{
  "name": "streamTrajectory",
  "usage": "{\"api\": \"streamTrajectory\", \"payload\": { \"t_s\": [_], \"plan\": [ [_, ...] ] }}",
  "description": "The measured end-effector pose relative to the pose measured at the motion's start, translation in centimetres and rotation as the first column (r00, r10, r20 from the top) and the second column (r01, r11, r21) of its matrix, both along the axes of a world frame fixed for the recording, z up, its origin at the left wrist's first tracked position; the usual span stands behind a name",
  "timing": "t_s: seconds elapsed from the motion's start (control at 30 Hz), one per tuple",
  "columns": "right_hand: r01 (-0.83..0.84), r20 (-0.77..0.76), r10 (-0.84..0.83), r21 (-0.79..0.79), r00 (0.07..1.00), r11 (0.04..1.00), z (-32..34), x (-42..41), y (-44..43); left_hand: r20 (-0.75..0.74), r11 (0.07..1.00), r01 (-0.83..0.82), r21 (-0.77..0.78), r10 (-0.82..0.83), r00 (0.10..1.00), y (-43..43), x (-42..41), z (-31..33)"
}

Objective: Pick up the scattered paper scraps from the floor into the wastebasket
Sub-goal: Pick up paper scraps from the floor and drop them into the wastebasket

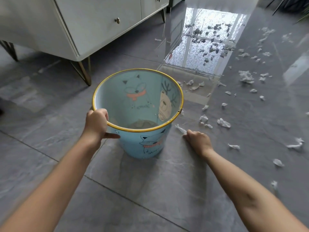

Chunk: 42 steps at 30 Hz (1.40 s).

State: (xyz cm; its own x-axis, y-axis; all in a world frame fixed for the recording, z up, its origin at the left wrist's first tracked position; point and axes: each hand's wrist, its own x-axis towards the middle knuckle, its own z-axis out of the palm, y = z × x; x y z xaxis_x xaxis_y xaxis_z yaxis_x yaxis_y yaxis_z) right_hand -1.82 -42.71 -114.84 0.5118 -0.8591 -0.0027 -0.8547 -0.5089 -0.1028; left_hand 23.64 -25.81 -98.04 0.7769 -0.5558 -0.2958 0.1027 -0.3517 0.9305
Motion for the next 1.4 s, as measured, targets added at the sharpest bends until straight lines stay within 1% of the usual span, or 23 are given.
{"api": "streamTrajectory", "payload": {
  "t_s": [0.03,0.07,0.1,0.13,0.2,0.3,0.4,0.47,0.5,0.53,0.63,0.7,0.77,0.83,0.9,0.97,1.03,1.1,1.13,1.2,1.23,1.3,1.4],
  "plan": [
    [0.076,0.052,-0.078,0.038,0.996,0.996,0.0,-0.2,-0.1,-0.009,1.0,-0.005,0.001,0.005,1.0,0.0,0.0,0.0],
    [0.154,0.162,-0.167,0.091,0.972,0.984,0.2,-0.4,0.0,-0.021,1.0,-0.01,0.002,0.01,1.0,0.0,0.0,0.0],
    [0.228,0.309,-0.26,0.137,0.915,0.964,0.7,-0.5,0.2,-0.03,1.0,-0.017,-0.001,0.017,0.999,0.1,0.0,0.1],
    [0.299,0.439,-0.353,0.189,0.826,0.935,1.4,-0.5,0.3,-0.041,1.0,-0.02,0.0,0.02,0.999,0.0,0.0,0.1],
    [0.361,0.627,-0.43,0.244,0.649,0.9,3.4,-0.2,0.1,-0.054,1.0,-0.021,0.002,0.021,0.998,0.0,0.0,0.2],
    [0.301,0.786,-0.365,0.238,0.499,0.923,9.2,1.8,-0.1,-0.058,1.0,-0.025,-0.013,0.024,0.998,0.1,-0.2,0.2],
    [0.153,0.921,-0.16,0.112,0.356,0.982,15.6,5.0,0.6,-0.059,1.0,-0.006,-0.019,0.005,0.998,0.2,-0.6,0.6],
    [0.055,0.962,-0.035,0.021,0.272,0.998,19.0,7.3,1.4,-0.056,1.0,0.003,-0.02,-0.004,0.998,0.1,-0.7,0.8],
    [0.006,0.961,0.022,-0.025,0.276,1.0,20.2,8.3,1.9,-0.057,1.0,-0.002,-0.021,0.001,0.998,0.2,-0.8,0.9],
    [-0.05,0.945,0.083,-0.07,0.318,0.996,21.4,9.1,2.6,-0.062,1.0,-0.002,-0.021,0.001,0.998,0.2,-0.8,1.0],
    [-0.219,0.802,0.236,-0.135,0.549,0.966,22.8,11.2,4.3,-0.096,1.0,0.0,-0.023,-0.002,0.995,0.3,-1.0,1.1],
    [-0.271,0.65,0.287,-0.128,0.704,0.954,22.8,12.0,4.9,-0.097,1.0,-0.016,-0.02,0.014,0.995,0.3,-0.7,0.8],
    [-0.304,0.441,0.303,-0.07,0.845,0.95,22.8,12.3,5.3,-0.09,1.0,0.002,-0.008,-0.003,0.996,0.3,-0.3,0.7],
    [-0.347,0.269,0.337,-0.008,0.903,0.938,22.8,12.1,5.5,-0.074,1.0,0.015,0.011,-0.014,0.997,0.3,-0.1,0.7],
    [-0.395,0.239,0.371,0.061,0.897,0.917,22.5,11.6,5.6,-0.066,1.0,0.016,0.019,-0.015,0.998,0.3,-0.1,0.7],
    [-0.451,0.31,0.398,0.119,0.863,0.885,22.3,11.1,5.8,-0.068,1.0,0.012,0.022,-0.01,0.998,0.5,-0.2,0.9],
    [-0.427,0.376,0.35,0.145,0.858,0.893,22.2,10.3,5.9,-0.076,1.0,0.015,0.018,-0.013,0.997,0.6,-0.4,1.2],
    [-0.364,0.452,0.284,0.098,0.846,0.926,22.2,9.1,6.2,-0.073,1.0,0.019,0.005,-0.019,0.997,1.2,-0.7,1.6],
    [-0.321,0.529,0.26,0.025,0.808,0.947,22.2,8.4,6.4,-0.069,1.0,0.02,0.0,-0.02,0.997,1.6,-0.9,1.7],
    [-0.186,0.705,0.259,-0.18,0.661,0.966,21.4,6.4,6.3,-0.07,1.0,0.025,-0.012,-0.025,0.997,2.4,-1.5,1.8],
    [-0.088,0.758,0.253,-0.251,0.601,0.964,20.6,4.8,6.3,-0.077,0.999,0.035,-0.018,-0.037,0.996,2.7,-2.1,1.7],
    [0.109,0.806,0.123,-0.226,0.579,0.968,17.3,0.9,6.3,-0.093,0.997,0.065,-0.031,-0.068,0.993,3.2,-3.2,1.6],
    [0.349,0.746,-0.243,0.014,0.621,0.937,10.2,-7.0,6.9,-0.093,0.992,0.12,-0.033,-0.123,0.988,3.2,-5.3,1.5]
  ]
}}
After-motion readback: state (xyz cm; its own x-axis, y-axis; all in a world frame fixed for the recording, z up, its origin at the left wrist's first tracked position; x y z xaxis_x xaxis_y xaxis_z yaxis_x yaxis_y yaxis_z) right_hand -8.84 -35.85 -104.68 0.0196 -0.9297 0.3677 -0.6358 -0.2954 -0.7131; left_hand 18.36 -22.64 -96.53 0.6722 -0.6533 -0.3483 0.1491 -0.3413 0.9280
